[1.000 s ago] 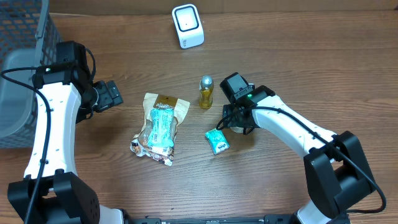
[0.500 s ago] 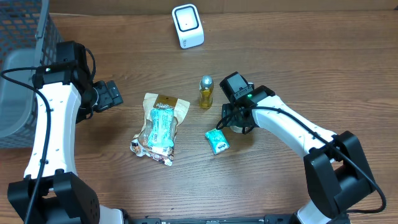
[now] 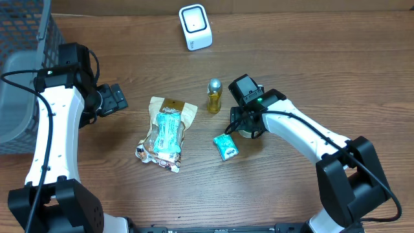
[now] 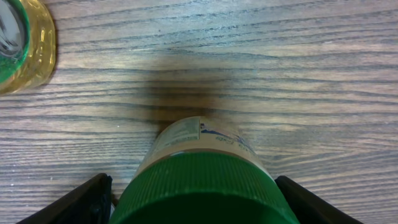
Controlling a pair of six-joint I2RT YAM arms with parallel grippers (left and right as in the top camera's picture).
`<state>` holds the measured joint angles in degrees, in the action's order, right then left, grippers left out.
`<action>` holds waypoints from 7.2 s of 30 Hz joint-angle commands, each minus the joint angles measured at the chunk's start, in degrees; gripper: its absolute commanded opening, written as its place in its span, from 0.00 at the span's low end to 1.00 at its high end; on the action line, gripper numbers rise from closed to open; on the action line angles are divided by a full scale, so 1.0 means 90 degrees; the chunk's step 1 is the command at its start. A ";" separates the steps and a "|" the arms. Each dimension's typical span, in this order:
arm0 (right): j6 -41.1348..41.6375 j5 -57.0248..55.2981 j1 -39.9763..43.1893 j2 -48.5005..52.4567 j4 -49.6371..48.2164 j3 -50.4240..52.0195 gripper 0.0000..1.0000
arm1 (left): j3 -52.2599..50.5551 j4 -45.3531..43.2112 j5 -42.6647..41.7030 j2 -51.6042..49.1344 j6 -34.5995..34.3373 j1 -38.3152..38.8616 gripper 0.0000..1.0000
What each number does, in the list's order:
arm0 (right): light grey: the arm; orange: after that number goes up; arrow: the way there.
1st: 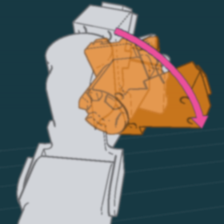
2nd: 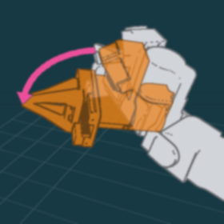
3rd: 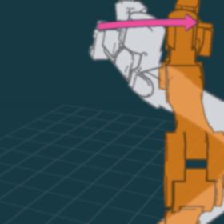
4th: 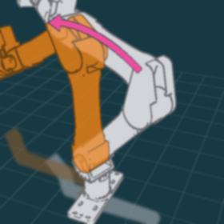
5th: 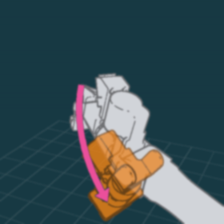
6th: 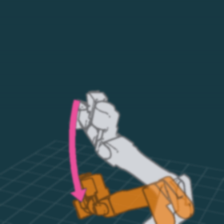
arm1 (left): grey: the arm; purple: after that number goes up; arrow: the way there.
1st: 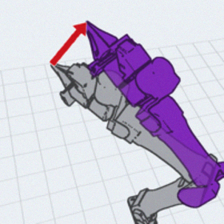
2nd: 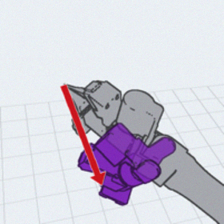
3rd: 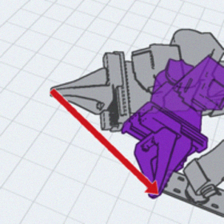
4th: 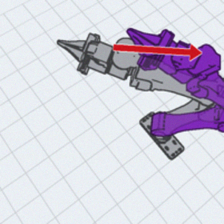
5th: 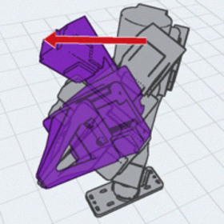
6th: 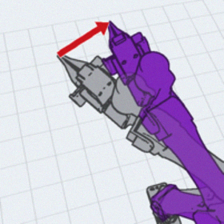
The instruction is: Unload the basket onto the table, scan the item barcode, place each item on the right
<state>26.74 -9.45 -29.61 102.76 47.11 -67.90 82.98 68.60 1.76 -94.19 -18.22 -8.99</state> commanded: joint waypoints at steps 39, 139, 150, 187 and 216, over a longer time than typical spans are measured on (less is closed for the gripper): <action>-0.0017 0.0010 0.0056 0.0027 -0.0386 0.0335 0.65 | 0.0029 -0.0005 0.0015 0.0002 0.0002 0.0002 1.00; 0.4201 0.6348 0.0656 -0.0226 0.4080 -0.2178 0.21 | 0.0029 -0.0005 0.0015 0.0002 0.0002 0.0002 1.00; 0.4201 0.6353 0.0656 -0.0226 0.4063 -0.2178 0.20 | 0.0029 -0.0005 0.0015 0.0002 0.0002 0.0002 1.00; 0.4197 0.5022 0.0656 -0.0226 0.4053 -0.2178 0.34 | 0.0029 -0.0005 0.0017 0.0002 0.0002 0.0002 1.00; -0.1639 0.0957 0.0682 -0.0226 0.2963 -0.4925 0.20 | 0.0029 -0.0005 0.0015 0.0002 0.0002 0.0002 1.00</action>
<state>15.25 1.96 -23.66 102.56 73.17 -103.50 82.98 68.58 1.76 -94.19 -18.22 -8.99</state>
